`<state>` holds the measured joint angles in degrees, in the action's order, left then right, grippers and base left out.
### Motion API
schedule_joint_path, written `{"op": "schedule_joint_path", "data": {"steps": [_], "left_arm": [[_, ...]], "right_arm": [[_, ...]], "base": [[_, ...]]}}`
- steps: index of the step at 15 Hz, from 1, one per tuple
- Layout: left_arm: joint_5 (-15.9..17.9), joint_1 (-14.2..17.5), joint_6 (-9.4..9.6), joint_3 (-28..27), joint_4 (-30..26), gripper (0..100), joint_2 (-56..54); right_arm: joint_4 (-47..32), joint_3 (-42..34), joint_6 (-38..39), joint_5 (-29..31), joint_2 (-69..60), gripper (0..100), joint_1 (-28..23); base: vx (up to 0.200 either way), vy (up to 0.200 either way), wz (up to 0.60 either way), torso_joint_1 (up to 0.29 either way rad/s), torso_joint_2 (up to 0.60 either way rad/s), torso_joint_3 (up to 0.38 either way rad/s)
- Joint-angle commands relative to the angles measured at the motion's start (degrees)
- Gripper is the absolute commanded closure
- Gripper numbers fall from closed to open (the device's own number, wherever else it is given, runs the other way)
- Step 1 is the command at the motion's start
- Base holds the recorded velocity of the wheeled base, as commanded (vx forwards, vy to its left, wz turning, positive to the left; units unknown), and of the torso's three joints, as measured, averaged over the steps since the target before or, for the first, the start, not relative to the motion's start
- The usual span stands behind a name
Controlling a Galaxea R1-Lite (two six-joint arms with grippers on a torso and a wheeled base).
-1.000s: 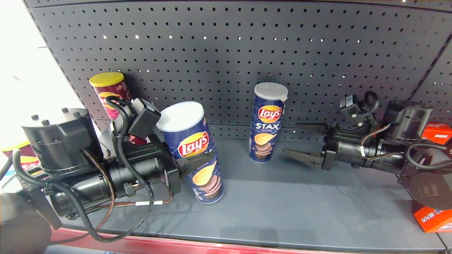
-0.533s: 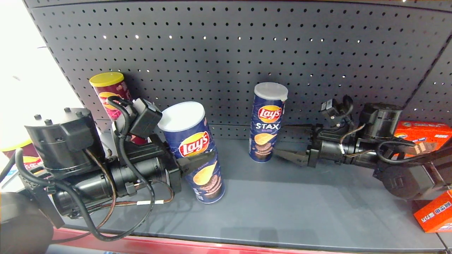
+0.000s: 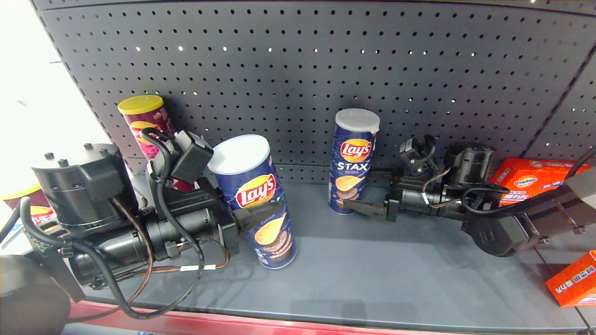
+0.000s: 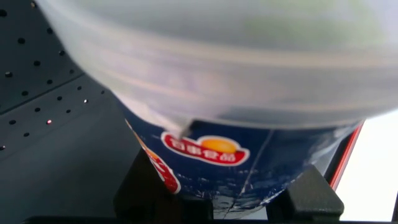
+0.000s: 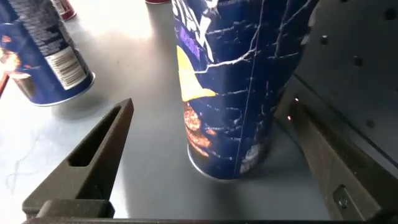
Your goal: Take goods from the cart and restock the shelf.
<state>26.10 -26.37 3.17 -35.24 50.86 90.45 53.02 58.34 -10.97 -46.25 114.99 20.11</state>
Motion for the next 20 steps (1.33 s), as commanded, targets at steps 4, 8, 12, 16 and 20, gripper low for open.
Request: {"op": "schedule_joint_path", "data": {"steps": [4,8,12,16,20], "left_arm": [[0.00,0.00,-0.01,-0.09,0.12,100,0.42],[0.00,0.09,-0.01,0.26,0.21,100,0.42],[0.00,0.00,0.08,0.35,0.12,100,0.42],[-0.08,0.09,-0.01,0.35,0.21,100,0.34],[-0.08,0.09,0.08,0.70,0.21,100,0.25]], "right_arm": [[-0.02,3.53,-0.01,0.46,3.83,0,1.42],[-0.11,5.11,0.07,0.81,5.06,0,1.33],[-0.02,5.90,-0.01,0.81,5.50,100,1.86],[-0.02,4.94,-0.01,0.72,4.36,100,1.86],[-0.02,-2.36,-0.01,0.72,-3.81,100,1.77]], "base": [[0.000,0.000,0.00,0.000,0.00,0.000],[0.000,0.000,0.00,0.000,0.00,0.000],[0.000,0.000,0.00,0.000,0.00,0.000],[0.000,0.000,0.00,0.000,0.00,0.000],[0.000,0.000,0.00,0.000,0.00,0.000]]}}
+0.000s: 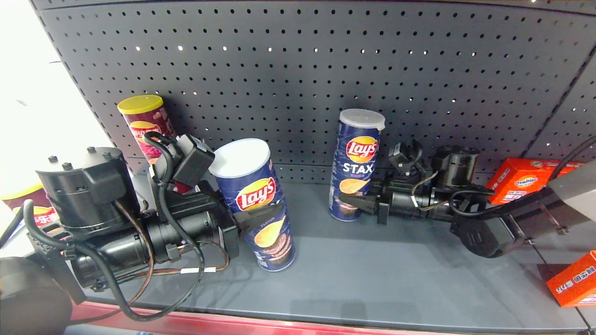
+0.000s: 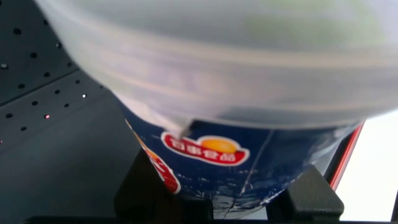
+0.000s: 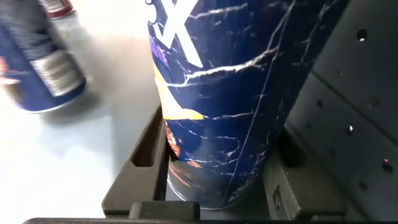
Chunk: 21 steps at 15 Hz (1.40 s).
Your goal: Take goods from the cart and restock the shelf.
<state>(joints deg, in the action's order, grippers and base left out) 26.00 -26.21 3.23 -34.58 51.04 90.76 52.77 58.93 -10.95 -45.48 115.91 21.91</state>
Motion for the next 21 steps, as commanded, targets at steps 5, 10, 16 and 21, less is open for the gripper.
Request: {"op": "schedule_joint_path", "data": {"steps": [5,10,16,21], "left_arm": [[0.01,0.02,0.02,1.89,0.02,100,-1.37],[0.10,-0.07,0.02,0.75,0.11,100,-1.46],[0.01,0.02,-0.24,0.13,1.34,100,-1.37],[0.01,-0.07,-0.24,0.66,1.60,100,-1.37]], "right_arm": [[2.42,-18.94,-1.09,4.79,-18.44,100,3.58],[6.03,-31.16,-1.18,9.01,-26.26,100,9.82],[11.83,-40.03,-1.97,10.06,-26.87,100,11.67],[18.68,-44.43,-2.06,10.06,-22.30,100,11.84]], "base": [[0.000,0.000,0.00,0.000,0.00,0.000],[0.000,0.000,0.00,0.000,0.00,0.000],[0.000,0.000,0.00,0.000,0.00,0.000],[0.000,0.000,0.00,0.000,0.00,0.000]]}}
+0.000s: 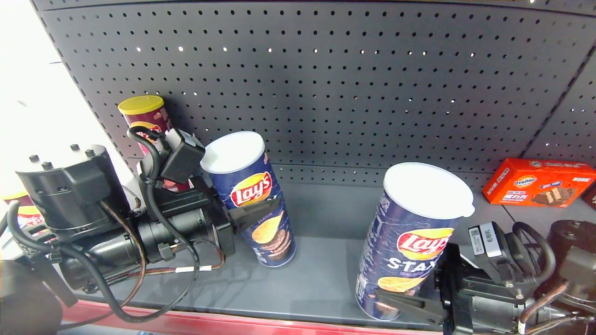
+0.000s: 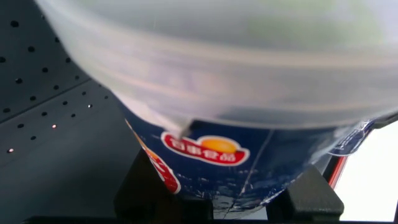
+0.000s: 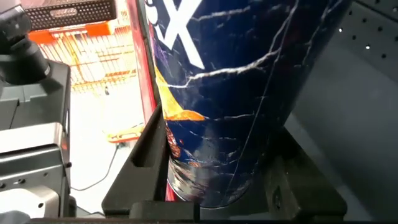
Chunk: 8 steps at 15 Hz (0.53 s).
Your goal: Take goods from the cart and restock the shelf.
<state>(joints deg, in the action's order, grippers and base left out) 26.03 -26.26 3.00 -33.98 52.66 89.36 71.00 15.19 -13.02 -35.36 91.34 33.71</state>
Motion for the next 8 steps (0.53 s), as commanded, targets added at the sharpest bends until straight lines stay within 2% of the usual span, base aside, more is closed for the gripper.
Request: {"op": "schedule_joint_path", "data": {"steps": [1,8], "left_arm": [[-0.01,-0.02,-0.01,0.14,-0.02,100,0.03],[-0.01,-0.02,-0.01,0.49,-0.02,100,0.03]], "right_arm": [[2.92,-0.69,0.01,0.03,4.63,100,-0.04],[4.41,0.19,0.01,0.03,8.85,100,-0.84]], "base": [[0.000,0.000,0.00,0.000,0.00,0.000],[0.000,0.000,0.00,0.000,0.00,0.000]]}}
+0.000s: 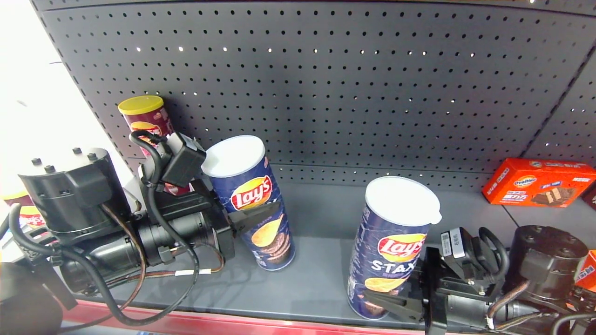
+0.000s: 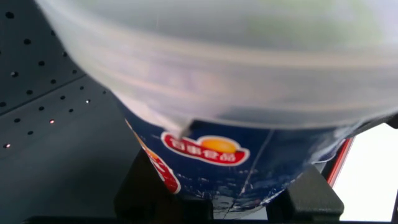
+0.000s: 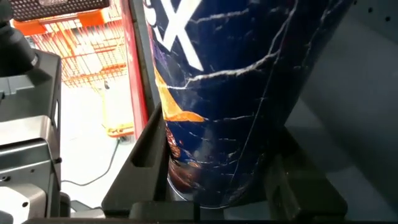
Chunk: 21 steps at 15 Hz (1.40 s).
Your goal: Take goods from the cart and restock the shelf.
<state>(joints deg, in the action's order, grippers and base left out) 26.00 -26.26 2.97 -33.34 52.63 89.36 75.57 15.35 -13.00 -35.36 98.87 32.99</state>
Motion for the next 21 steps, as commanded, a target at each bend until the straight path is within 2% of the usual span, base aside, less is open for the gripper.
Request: {"op": "schedule_joint_path", "data": {"steps": [1,8,9,13,17,21], "left_arm": [[0.01,-0.11,0.01,-0.50,0.02,100,0.29],[0.01,-0.11,0.01,0.03,0.11,100,0.12],[0.01,-0.11,0.01,0.03,0.11,100,0.12],[0.01,-0.20,0.01,0.38,0.11,100,0.03],[0.01,-0.28,0.01,0.56,0.11,100,0.03],[0.01,-0.28,0.01,0.56,0.11,100,0.03]], "right_arm": [[-0.07,0.56,-0.01,0.03,1.51,100,-0.64],[0.19,1.88,-0.19,0.03,3.00,100,-1.87],[0.19,1.88,-0.36,0.03,3.00,0,-1.87],[0.19,1.79,-1.42,1.97,1.33,0,-1.96],[-0.16,0.38,-1.16,1.61,-7.64,0,-2.31],[-0.60,-3.39,-0.98,1.44,-16.16,0,-6.27]], "base": [[0.000,0.000,0.00,0.000,0.00,0.000],[0.000,0.000,0.00,0.000,0.00,0.000],[0.000,0.000,0.00,0.000,0.00,0.000],[0.000,0.000,0.00,0.000,0.00,0.000],[0.000,0.000,0.00,0.000,0.00,0.000],[0.000,0.000,0.00,0.000,0.00,0.000]]}}
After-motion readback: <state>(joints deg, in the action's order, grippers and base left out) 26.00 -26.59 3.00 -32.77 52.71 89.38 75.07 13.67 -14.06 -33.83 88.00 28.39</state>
